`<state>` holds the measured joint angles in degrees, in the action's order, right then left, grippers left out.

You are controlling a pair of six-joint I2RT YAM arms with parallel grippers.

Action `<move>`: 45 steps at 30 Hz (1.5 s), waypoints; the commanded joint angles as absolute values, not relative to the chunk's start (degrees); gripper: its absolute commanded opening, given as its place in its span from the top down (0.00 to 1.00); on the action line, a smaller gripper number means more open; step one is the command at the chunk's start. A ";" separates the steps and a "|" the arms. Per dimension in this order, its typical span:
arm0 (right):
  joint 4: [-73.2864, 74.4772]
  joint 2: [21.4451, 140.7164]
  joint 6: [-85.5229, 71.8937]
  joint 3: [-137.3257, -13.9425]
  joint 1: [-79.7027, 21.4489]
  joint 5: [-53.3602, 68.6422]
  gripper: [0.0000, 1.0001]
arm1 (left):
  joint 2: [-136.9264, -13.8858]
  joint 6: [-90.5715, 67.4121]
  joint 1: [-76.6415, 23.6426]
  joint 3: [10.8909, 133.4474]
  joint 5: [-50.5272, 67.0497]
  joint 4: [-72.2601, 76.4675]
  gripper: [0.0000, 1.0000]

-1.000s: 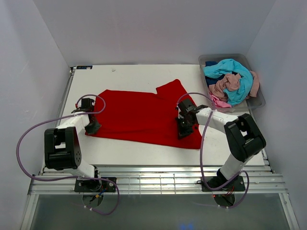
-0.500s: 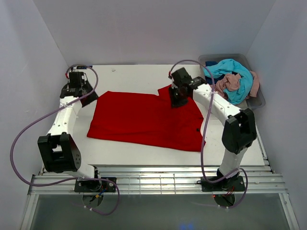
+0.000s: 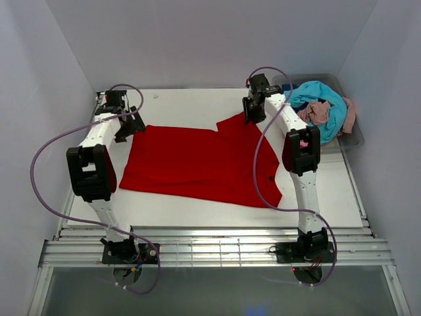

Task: Fold and stack the t-shirts
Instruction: Grap the side of the flattened tshirt furthest away from the robot with both arms

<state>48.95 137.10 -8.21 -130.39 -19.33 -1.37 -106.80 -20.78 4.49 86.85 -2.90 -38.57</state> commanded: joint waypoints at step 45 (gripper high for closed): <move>27.95 147.58 -7.39 -126.05 -15.03 8.97 0.82 | -112.41 -18.37 4.75 93.87 -2.37 -35.51 0.09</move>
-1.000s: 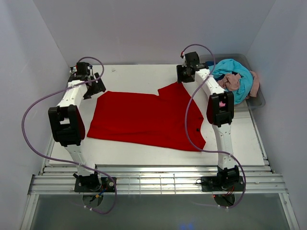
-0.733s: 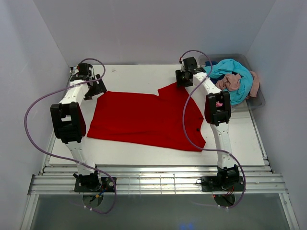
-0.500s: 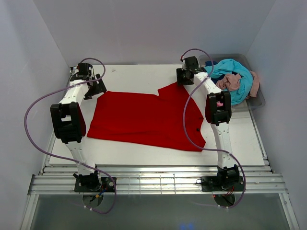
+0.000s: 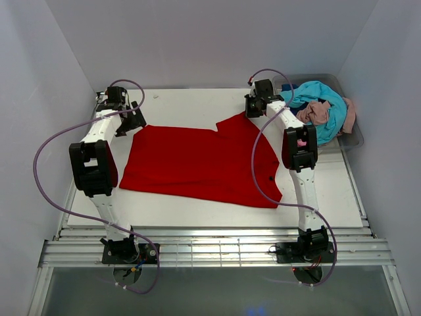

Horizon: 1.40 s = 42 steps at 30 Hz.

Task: Fold and stack the t-shirts
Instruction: Grap the side of the flattened tshirt furthest away from the robot with both arms

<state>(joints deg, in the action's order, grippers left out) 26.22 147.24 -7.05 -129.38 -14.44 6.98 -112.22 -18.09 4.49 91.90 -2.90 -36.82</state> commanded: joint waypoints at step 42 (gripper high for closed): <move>29.88 130.61 -5.80 -113.29 -17.14 10.19 0.92 | -128.59 -18.28 -2.29 100.02 -5.18 -30.85 0.82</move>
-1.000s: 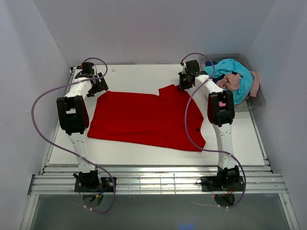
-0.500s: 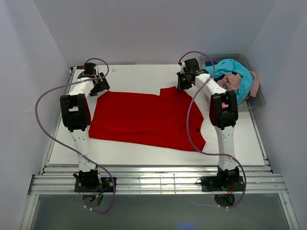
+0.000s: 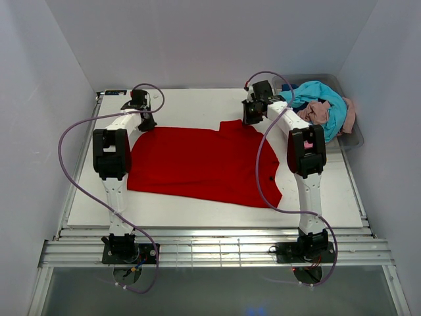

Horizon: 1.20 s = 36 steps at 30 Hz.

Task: Fold and stack the t-shirts
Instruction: Grap the side of the flattened tshirt furthest away from the robot with both arms

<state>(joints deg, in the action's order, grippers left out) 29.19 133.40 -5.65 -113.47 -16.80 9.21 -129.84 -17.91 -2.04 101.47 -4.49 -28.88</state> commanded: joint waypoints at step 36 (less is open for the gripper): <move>28.21 98.45 -5.54 -79.81 -22.41 8.88 0.92 | -105.21 -12.22 -2.81 76.56 -14.50 -21.36 0.93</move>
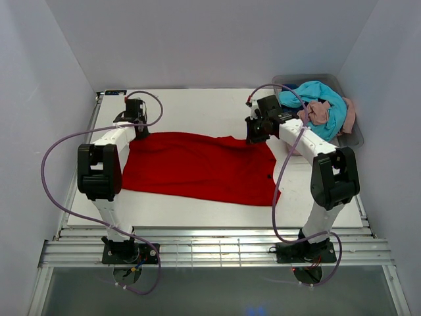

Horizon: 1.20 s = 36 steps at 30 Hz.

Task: Fold and stack the t-shirts
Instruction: Grap the side of the flattened tshirt furthest away from the robot with both arms, then fold the other side of the tshirt into a rectangle

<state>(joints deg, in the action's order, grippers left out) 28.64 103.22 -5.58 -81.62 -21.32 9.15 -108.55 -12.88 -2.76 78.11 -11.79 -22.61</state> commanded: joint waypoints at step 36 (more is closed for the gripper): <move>36.82 83.76 -12.83 -59.06 -28.65 -4.21 0.87 | -100.56 -17.12 -8.17 66.18 -39.81 -31.02 0.02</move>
<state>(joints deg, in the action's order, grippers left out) 34.89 84.05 -11.22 -59.81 -28.42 0.08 -103.70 -13.21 -8.14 65.08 -33.08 -26.85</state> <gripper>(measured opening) 0.105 0.967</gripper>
